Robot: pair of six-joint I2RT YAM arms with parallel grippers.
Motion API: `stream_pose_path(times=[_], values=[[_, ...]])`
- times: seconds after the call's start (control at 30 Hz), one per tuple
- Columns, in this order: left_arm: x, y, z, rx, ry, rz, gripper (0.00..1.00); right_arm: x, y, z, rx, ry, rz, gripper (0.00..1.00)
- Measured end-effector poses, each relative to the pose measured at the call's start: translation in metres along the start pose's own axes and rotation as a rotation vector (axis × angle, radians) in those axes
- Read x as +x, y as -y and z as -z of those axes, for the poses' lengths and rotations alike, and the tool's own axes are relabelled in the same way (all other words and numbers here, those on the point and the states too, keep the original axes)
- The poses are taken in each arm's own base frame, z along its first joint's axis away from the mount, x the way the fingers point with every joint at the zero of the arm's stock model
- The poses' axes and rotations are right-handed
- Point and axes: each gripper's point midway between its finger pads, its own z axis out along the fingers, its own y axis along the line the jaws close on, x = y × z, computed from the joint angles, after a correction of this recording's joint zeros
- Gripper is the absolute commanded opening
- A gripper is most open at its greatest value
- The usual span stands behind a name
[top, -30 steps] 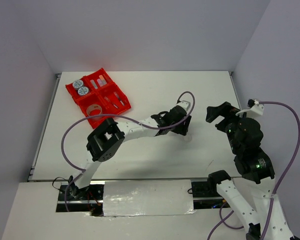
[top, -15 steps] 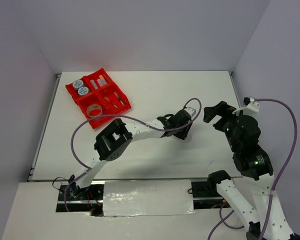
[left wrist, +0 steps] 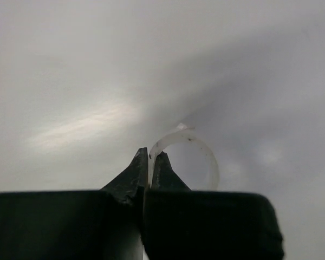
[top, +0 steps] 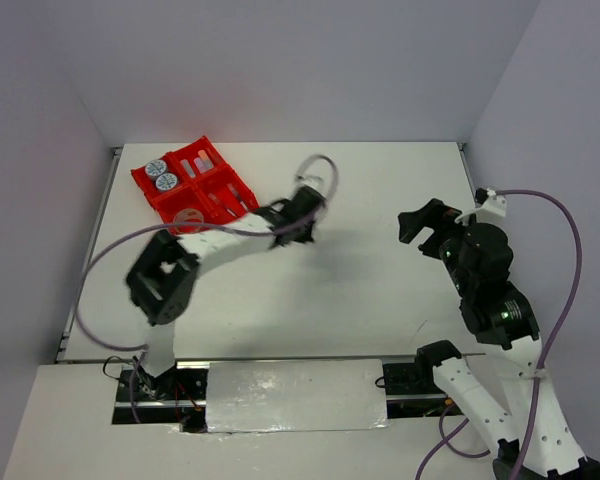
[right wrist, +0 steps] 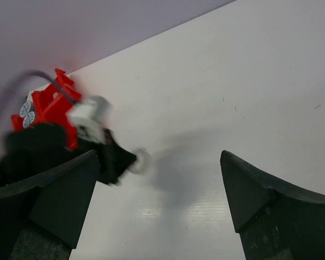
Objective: Sort the stationery into containers
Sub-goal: Pick up the stationery from the center of the board, then place the stationery in the storage box.
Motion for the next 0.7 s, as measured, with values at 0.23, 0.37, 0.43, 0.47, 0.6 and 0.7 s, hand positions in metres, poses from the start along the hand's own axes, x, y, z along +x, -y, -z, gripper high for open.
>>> stream_pose_path(times=[0.23,0.37,0.43,0.47,0.6,0.7], values=[[-0.098,-0.299,0.109,-0.485,0.338,0.506,0.00,0.033,-0.009,-0.028,-0.053,-0.118,0.019,1.00],[-0.085,-0.376,0.119,-0.629,0.331,0.610,0.00,0.049,-0.013,-0.037,-0.078,-0.178,0.023,1.00],[-0.070,-0.388,0.103,-0.643,0.272,0.623,0.00,0.049,-0.017,-0.037,-0.097,-0.177,0.023,1.00],[-0.059,-0.392,0.094,-0.650,0.236,0.626,0.00,0.048,-0.018,-0.037,-0.102,-0.175,0.024,0.99],[-0.030,-0.394,0.074,-0.651,0.130,0.629,0.03,0.048,-0.021,-0.040,-0.118,-0.177,0.027,1.00],[-0.022,-0.392,0.072,-0.649,0.116,0.643,0.04,0.051,-0.023,-0.043,-0.125,-0.192,0.028,1.00]])
